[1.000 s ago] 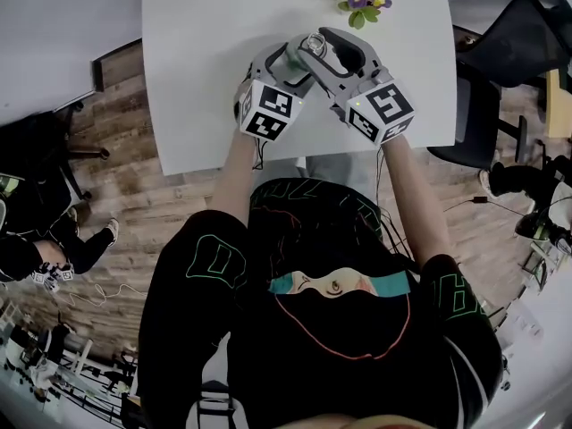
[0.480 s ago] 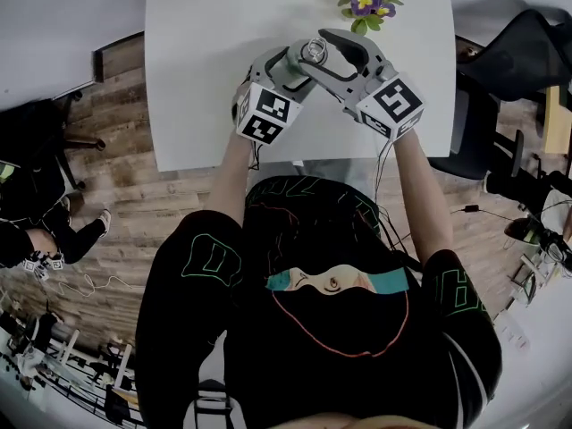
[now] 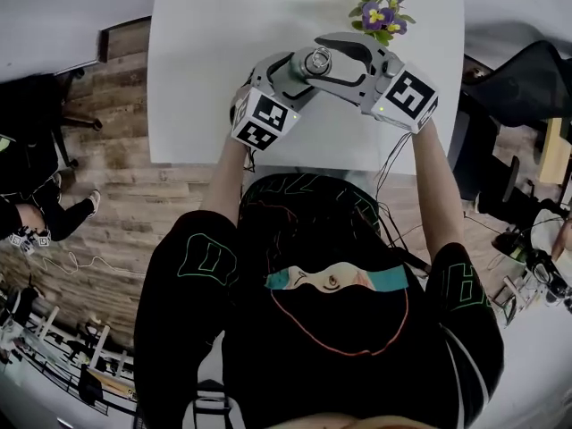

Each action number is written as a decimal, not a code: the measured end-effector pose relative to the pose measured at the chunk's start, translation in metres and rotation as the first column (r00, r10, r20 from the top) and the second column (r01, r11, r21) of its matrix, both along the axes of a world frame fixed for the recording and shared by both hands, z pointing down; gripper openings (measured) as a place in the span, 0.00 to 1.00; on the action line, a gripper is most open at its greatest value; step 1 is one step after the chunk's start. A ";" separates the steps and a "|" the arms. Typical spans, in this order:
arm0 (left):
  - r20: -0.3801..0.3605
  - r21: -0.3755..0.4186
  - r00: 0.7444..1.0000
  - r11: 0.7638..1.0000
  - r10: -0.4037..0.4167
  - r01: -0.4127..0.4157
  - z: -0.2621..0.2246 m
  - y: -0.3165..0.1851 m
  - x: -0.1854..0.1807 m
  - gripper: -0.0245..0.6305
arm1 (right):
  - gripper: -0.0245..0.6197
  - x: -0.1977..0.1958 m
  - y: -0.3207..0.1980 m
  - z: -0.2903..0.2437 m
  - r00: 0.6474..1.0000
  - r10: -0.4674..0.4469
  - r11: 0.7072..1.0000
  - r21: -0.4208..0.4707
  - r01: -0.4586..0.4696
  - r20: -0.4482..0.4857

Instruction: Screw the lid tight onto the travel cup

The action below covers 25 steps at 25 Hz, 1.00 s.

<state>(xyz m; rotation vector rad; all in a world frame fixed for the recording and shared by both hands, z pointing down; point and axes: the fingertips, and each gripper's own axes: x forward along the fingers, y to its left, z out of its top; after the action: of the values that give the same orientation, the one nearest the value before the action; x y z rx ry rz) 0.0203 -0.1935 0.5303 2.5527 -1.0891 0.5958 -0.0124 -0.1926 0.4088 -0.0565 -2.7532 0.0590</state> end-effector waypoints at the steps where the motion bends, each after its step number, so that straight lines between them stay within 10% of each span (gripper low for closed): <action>1: -0.001 0.000 1.000 1.000 -0.002 0.002 0.000 0.000 0.000 0.56 | 0.45 -0.001 0.000 0.000 1.000 -0.027 1.000 -0.010 0.027 -0.008; 12: 0.003 -0.008 1.000 1.000 -0.020 0.020 0.001 0.000 -0.001 0.57 | 0.39 -0.005 0.005 0.001 0.975 -0.223 0.970 -0.096 0.222 -0.005; 25: 0.003 -0.005 1.000 1.000 -0.026 0.026 0.003 -0.002 -0.003 0.57 | 0.39 -0.002 -0.006 0.003 0.995 0.058 0.995 -0.081 -0.052 0.077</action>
<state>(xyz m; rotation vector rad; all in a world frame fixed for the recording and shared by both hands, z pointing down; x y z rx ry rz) 0.0178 -0.1955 0.5335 2.5301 -1.1192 0.5956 -0.0140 -0.1981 0.4116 -0.0044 -2.8314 0.1842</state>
